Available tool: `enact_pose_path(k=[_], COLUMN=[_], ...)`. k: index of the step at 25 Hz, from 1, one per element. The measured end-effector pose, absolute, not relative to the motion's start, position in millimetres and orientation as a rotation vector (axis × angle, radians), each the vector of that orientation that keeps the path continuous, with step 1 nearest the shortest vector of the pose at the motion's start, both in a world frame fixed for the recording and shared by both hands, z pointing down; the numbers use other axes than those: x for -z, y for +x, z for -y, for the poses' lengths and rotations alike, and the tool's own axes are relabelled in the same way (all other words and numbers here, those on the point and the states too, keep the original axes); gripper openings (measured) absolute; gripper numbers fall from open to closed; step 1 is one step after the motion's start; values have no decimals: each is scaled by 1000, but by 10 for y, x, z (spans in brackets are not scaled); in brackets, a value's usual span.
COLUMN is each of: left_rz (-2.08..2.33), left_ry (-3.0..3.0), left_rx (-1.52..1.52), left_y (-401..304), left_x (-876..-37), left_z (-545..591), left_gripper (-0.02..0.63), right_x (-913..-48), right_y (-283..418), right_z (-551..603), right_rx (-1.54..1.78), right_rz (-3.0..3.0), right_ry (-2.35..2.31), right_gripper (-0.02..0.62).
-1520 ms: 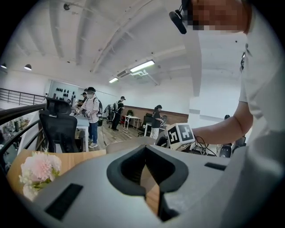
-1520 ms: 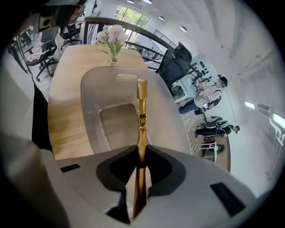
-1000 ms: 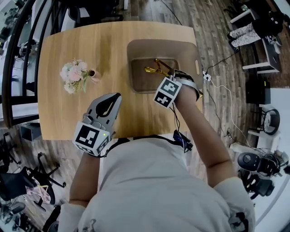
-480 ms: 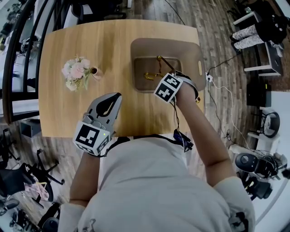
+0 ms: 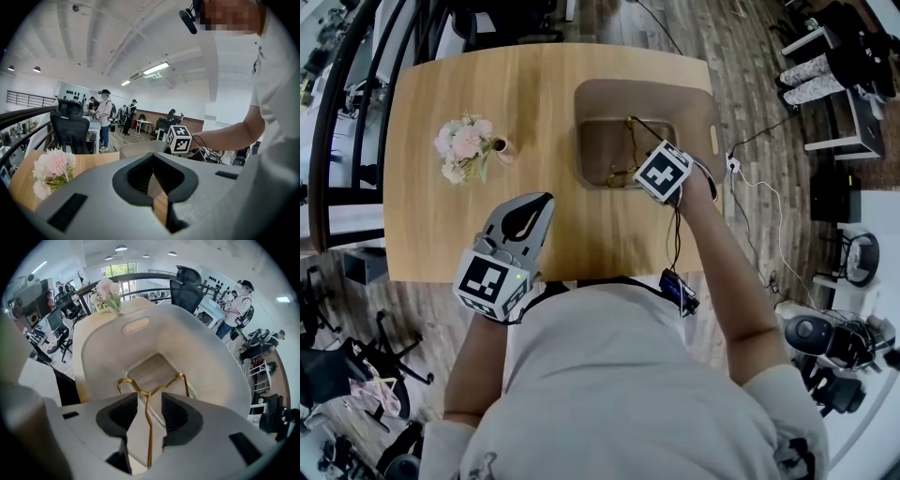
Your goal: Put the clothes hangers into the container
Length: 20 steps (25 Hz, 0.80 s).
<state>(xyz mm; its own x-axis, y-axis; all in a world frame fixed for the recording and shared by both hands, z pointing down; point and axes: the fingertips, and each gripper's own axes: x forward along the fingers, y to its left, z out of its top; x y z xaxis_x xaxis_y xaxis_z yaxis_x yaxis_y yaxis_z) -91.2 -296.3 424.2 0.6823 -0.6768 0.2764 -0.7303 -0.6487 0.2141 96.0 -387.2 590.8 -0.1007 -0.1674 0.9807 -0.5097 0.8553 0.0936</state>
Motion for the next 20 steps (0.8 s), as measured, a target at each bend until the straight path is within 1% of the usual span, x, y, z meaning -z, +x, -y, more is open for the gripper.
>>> enact_pose_path(k=[3,14,20], left_rz=[1112,1063,1033], left_ry=[2603,2682,2732], left_rx=[-240,-244,-247], left_y=[-942,-1035,-1109], left_x=[-4204,-3997,-3859], left_z=[2934,2717,2527], left_gripper=[6,6,6], right_x=[-5828,-5271,-4925], right_y=[1004,803,716], right_z=[3808,3707,3415], right_rx=[-354,-259,-240], right_rz=[1657,1802,1887], right_ry=[568,755,886], right_gripper=[169,167,146])
